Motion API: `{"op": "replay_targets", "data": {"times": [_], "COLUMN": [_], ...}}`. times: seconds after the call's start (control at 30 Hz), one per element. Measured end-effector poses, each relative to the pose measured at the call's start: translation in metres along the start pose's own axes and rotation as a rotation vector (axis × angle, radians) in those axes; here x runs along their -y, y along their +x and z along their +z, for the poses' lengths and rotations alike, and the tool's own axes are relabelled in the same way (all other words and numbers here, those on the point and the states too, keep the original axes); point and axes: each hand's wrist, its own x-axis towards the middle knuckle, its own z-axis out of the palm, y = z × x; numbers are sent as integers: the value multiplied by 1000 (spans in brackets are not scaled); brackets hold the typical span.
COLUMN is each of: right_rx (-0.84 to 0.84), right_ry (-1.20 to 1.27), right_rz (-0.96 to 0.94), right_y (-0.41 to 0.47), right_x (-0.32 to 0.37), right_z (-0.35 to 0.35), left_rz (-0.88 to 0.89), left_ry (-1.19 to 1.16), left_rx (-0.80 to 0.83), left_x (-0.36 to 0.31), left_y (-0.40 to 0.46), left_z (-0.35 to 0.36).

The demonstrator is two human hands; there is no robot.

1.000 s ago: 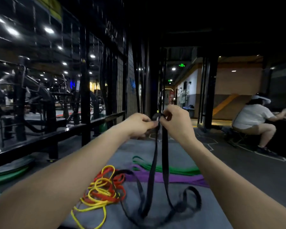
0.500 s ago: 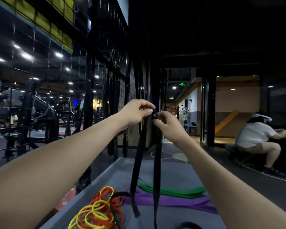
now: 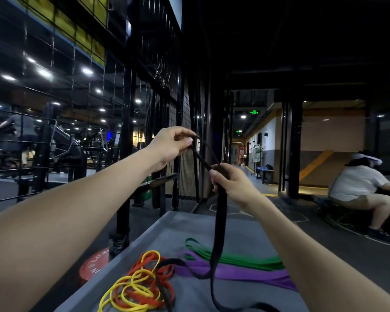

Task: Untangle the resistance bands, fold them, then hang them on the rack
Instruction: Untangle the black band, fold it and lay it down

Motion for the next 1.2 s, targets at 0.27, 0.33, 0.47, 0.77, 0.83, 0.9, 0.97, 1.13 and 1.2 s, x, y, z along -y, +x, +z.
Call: {"op": "replay_targets", "data": {"times": [0.27,0.33,0.47,0.77,0.83,0.9,0.97,1.13,1.2], "right_rx": [58,127,205,148,147,163,199,229,226], "right_ry": [-112,-77,-354,-115,-43,62,108,-164,-439], "right_rz": [14,62,53,105,123,148,157,80,36], "right_y": [0,-2,-13,-14,-15,-15,-16,-20,-19], "right_x": [1,-1,-2,-6,-10,-14,-18,-18,-24], "right_z": [1,3,2,0,2,4,7,9,6], "left_rz": [-51,-64,-92,-105,-117,-133,-147,-191,-205], "left_ry": [-37,-39,-93,-89,-112,-153,-165,-173,-188], "left_rx": [-48,-80,-161,-203,-211,-228,-244,-284,-334], "left_x": [16,19,23,35,35,33,34,41,42], "left_y": [-1,0,1,-7,-8,-9,-10,-17,-18], "left_z": [-5,-6,-19,-38,-39,-40,-42,-44,-49]}}
